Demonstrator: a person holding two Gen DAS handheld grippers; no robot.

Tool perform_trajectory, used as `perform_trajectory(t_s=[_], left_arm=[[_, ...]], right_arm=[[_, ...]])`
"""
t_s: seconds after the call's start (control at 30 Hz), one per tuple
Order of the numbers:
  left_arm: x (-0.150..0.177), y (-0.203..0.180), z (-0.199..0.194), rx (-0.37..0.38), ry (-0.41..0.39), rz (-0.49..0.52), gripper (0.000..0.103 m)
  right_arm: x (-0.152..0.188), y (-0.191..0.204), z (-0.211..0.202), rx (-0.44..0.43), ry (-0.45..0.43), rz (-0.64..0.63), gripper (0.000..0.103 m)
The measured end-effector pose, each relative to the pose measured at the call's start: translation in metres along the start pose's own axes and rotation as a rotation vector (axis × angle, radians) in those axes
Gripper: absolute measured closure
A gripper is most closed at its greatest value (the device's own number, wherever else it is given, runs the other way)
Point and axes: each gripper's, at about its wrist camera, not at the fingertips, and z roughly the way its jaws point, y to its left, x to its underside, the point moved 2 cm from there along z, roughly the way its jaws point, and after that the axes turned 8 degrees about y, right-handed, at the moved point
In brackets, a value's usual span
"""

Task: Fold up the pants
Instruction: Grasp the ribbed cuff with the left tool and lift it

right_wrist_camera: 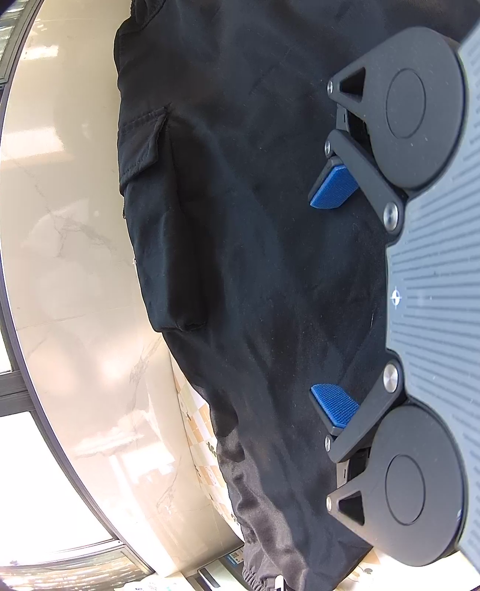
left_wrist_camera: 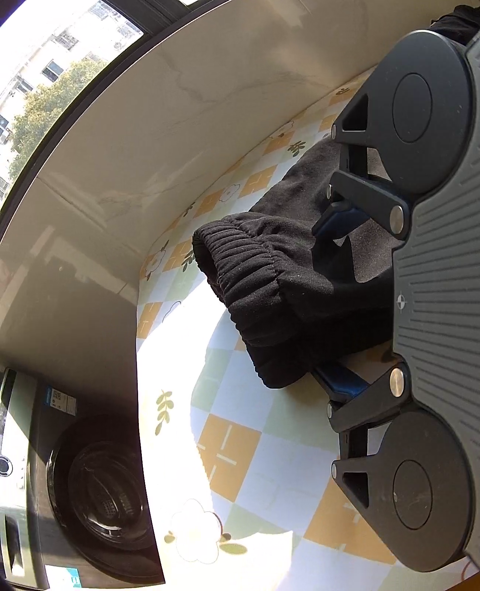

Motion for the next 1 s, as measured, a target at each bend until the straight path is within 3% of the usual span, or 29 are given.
perform_trajectory(t_s=[0.33, 0.37, 0.4, 0.43, 0.53, 0.73, 0.87, 1.0], left_arm=[[-0.008, -0.017, 0.014, -0.094, -0.057, 0.054, 0.026], [-0.008, -0.018, 0.013, -0.106, -0.059, 0.054, 0.029], [-0.009, -0.016, 0.01, -0.111, -0.061, 0.055, 0.04], [-0.009, -0.015, 0.012, -0.094, -0.049, 0.044, 0.064], [-0.01, -0.008, 0.009, -0.055, -0.055, -0.017, 0.07], [-0.022, 0.005, 0.0, -0.041, -0.095, -0.062, 0.072], [-0.035, 0.025, -0.01, -0.094, -0.142, -0.107, 0.072], [-0.041, 0.045, -0.025, -0.156, -0.184, -0.147, 0.072]], right_arm=[[0.0, -0.002, -0.001, -0.01, -0.001, 0.007, 0.0], [0.0, -0.002, -0.001, -0.009, -0.001, 0.007, 0.0], [0.0, -0.002, -0.002, -0.007, 0.0, 0.006, 0.0], [0.0, -0.001, -0.002, -0.002, 0.005, 0.003, 0.0], [-0.001, 0.001, -0.008, 0.023, 0.017, -0.02, 0.0], [-0.012, 0.002, -0.03, 0.038, -0.016, -0.04, 0.0], [-0.02, -0.001, -0.039, 0.073, -0.049, -0.041, 0.0], [-0.016, -0.003, -0.027, 0.119, 0.022, -0.065, 0.0]])
